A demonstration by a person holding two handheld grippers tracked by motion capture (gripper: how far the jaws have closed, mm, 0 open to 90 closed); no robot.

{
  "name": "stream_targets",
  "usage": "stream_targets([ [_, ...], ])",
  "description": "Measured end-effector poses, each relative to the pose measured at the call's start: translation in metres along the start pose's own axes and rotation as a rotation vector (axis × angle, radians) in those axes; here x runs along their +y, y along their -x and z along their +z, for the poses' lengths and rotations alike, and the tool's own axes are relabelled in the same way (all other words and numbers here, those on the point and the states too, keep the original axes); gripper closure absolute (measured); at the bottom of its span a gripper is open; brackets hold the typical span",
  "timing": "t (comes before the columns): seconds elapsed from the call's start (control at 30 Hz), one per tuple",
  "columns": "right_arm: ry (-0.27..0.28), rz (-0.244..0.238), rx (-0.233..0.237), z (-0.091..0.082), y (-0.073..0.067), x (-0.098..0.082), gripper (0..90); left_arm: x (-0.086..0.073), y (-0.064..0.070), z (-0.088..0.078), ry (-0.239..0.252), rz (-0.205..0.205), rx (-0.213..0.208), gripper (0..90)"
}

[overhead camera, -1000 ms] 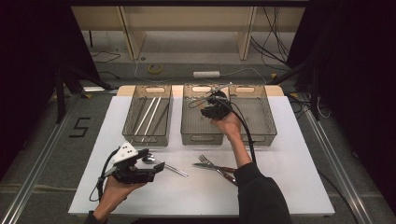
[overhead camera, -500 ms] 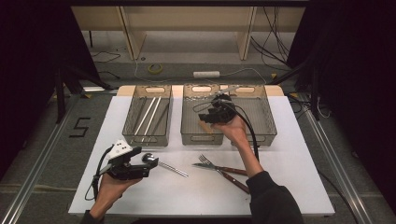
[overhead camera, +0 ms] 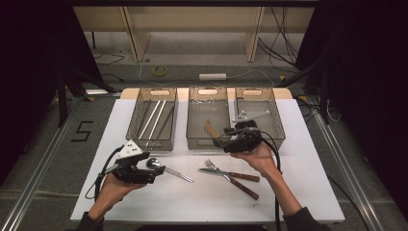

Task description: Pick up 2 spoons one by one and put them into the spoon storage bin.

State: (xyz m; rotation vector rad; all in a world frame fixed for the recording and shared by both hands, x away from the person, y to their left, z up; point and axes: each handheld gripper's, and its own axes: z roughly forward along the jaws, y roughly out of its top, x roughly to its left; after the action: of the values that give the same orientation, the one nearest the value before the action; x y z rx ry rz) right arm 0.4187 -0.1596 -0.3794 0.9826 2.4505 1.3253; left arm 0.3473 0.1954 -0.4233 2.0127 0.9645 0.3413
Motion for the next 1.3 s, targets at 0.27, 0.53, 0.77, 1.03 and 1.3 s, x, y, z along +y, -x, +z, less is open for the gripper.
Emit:
stream_targets([
  [0.27, 0.07, 0.005, 0.019, -0.035, -0.01, -0.038, 34.4, 0.011, -0.005, 0.004, -0.111, 0.082, -0.034, 19.9],
  [0.53, 0.114, 0.037, 0.007, -0.054, -0.017, -0.074, 34.0, 0.021, -0.007, 0.013, -0.187, 0.136, -0.041, 20.0],
  [0.77, 0.152, 0.064, 0.0, -0.06, -0.022, -0.093, 32.8, 0.024, -0.005, 0.025, -0.264, 0.19, -0.055, 20.0],
  [1.03, 0.138, 0.055, 0.015, -0.064, -0.028, -0.103, 32.8, 0.025, -0.005, 0.029, -0.309, 0.242, -0.055, 21.0],
  [1.3, 0.155, 0.064, 0.0, -0.068, -0.029, -0.107, 32.9, 0.029, -0.005, 0.033, -0.352, 0.299, -0.055, 22.4],
])
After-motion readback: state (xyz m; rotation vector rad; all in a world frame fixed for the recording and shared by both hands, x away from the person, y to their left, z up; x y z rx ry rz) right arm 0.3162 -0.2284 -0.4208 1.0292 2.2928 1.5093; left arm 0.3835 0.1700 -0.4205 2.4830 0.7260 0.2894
